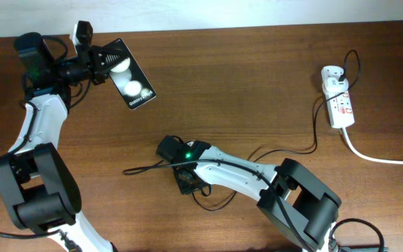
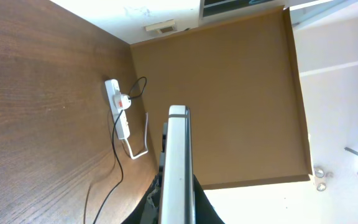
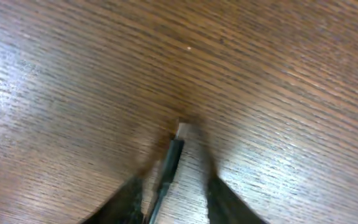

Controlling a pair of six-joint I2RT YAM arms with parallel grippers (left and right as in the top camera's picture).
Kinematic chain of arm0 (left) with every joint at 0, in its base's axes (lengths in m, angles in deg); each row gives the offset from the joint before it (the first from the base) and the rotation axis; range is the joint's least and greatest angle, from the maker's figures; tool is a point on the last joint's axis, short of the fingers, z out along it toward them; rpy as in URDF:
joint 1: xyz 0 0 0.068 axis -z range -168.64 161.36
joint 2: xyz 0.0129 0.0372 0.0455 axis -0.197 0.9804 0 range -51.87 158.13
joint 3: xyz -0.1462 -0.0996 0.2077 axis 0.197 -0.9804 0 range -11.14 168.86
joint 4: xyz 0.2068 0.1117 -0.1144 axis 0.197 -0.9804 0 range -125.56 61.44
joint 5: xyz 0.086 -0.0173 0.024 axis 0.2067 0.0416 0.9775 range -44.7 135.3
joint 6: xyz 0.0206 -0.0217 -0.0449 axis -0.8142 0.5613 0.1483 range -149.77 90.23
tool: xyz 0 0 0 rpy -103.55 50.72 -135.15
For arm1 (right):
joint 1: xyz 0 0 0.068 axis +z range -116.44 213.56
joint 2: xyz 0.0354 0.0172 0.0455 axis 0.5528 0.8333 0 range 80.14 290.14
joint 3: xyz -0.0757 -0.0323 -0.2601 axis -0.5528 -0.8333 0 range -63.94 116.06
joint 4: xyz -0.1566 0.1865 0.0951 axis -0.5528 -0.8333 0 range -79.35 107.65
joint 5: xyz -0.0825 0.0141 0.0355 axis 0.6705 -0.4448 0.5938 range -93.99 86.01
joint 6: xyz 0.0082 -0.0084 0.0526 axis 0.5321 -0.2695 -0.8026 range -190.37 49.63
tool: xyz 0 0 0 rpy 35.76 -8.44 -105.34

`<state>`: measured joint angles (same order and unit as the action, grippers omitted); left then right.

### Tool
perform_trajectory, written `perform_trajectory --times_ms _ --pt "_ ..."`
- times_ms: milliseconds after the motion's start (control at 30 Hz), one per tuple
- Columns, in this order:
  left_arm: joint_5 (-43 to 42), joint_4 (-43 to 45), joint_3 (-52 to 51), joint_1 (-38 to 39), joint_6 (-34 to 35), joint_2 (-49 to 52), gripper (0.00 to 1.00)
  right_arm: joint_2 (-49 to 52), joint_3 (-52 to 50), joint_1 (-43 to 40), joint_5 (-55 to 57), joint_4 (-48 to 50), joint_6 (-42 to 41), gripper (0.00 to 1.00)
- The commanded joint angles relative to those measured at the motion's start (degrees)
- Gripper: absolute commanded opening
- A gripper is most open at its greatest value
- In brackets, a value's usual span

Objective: Plug charger to phone and switch on socket

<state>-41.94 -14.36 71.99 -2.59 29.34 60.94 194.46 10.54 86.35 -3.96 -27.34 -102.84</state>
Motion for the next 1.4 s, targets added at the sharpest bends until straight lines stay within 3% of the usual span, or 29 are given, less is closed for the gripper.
perform_trajectory --times_ms 0,200,600,1033,1200,1367 --pt "-1.3 0.3 0.8 -0.3 -0.9 -1.9 0.00 0.8 1.1 0.9 0.7 0.1 0.0 0.30" --pt "-1.3 0.3 0.8 -0.3 -0.9 -1.9 0.00 0.8 1.1 0.9 0.7 1.9 0.1 0.30" --pt "-1.5 0.3 0.8 -0.3 -0.9 -1.9 0.00 0.8 1.1 0.9 0.7 1.7 -0.8 0.04" --pt "-1.6 0.3 0.8 -2.4 -0.9 -1.9 0.00 -0.5 1.2 0.8 -3.3 0.3 -0.3 0.04" --pt "-1.7 0.3 0.8 -4.6 -0.9 -1.9 0.00 -6.1 1.5 -2.4 -9.4 0.4 -0.3 0.04" --pt "-2.1 0.3 0.8 -4.7 -0.9 -1.9 0.00 -11.9 1.5 -10.3 -28.5 2.3 5.6 0.04"
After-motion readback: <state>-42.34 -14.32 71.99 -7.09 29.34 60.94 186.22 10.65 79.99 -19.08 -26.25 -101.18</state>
